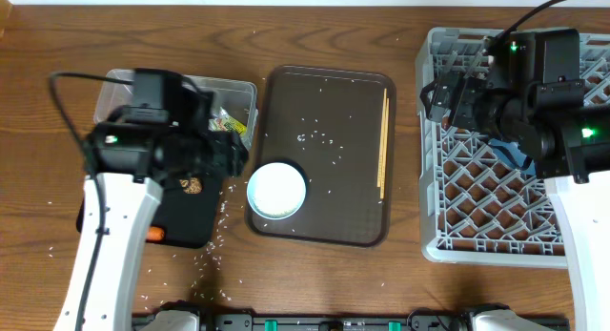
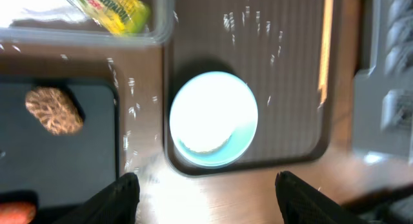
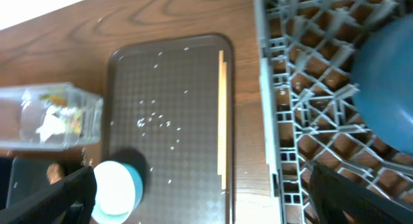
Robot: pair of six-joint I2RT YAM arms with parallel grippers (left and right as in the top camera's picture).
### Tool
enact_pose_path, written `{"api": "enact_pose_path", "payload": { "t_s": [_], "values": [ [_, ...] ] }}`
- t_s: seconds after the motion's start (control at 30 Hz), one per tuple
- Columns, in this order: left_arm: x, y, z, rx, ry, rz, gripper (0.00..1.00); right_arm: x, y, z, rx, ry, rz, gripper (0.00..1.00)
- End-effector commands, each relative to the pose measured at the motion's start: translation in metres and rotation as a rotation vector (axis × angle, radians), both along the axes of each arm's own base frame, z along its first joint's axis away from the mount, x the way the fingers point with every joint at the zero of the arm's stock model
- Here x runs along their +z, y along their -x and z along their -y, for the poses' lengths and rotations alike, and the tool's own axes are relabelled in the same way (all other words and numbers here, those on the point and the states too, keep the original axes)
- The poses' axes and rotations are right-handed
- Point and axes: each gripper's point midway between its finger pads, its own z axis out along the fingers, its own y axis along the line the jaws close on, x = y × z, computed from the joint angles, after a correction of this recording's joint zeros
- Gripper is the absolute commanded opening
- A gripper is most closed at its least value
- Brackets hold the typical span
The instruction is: Sort waste into correct bins and load items into the dishwasher rack
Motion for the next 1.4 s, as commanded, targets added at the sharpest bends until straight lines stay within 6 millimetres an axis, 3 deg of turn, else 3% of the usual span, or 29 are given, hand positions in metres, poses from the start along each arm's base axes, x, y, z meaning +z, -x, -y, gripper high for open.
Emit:
{"api": "enact_pose_path", "payload": {
  "t_s": [0.0, 0.33, 0.47, 0.53, 0.7, 0.87, 1.0, 1.03, 1.2, 1.37],
  "values": [
    [-0.015, 0.009, 0.004, -0.09, -0.123, -0.025, 0.68, 0.0, -0.003, 0.016, -0.108, 0.04, 0.004, 0.99],
    [-0.05, 0.026, 0.034, -0.206, -0.165, -0.131, 0.68, 0.0, -0.005, 0.045, -0.217, 0.054, -0.001, 0.99],
    [-0.061, 0.027, 0.033, -0.185, -0.183, -0.177, 0.68, -0.003, -0.005, 0.02, -0.094, -0.024, -0.019, 0.92],
    [-0.062, 0.024, 0.032, -0.178, -0.184, -0.171, 0.68, -0.014, -0.003, 0.007, -0.052, -0.03, -0.063, 0.88],
    [-0.045, 0.013, 0.026, -0.135, -0.169, -0.127, 0.68, -0.077, -0.013, -0.034, 0.01, -0.005, -0.224, 0.76],
    [-0.004, -0.001, -0.002, 0.009, -0.132, -0.04, 0.69, -0.15, -0.029, -0.056, 0.019, 0.077, -0.375, 0.59],
    [0.016, -0.006, -0.032, 0.119, -0.123, 0.028, 0.98, -0.195, -0.043, -0.065, 0.027, 0.102, -0.44, 0.49],
    [0.018, -0.006, -0.04, 0.147, -0.131, 0.036, 0.98, -0.207, -0.047, -0.066, 0.027, 0.107, -0.454, 0.47],
    [0.019, -0.007, -0.057, 0.205, -0.135, 0.039, 0.98, -0.246, -0.058, -0.078, 0.066, 0.088, -0.494, 0.44],
    [0.019, -0.008, -0.057, 0.206, -0.135, 0.037, 0.98, -0.266, -0.057, -0.082, 0.095, 0.083, -0.529, 0.4]
  ]
}}
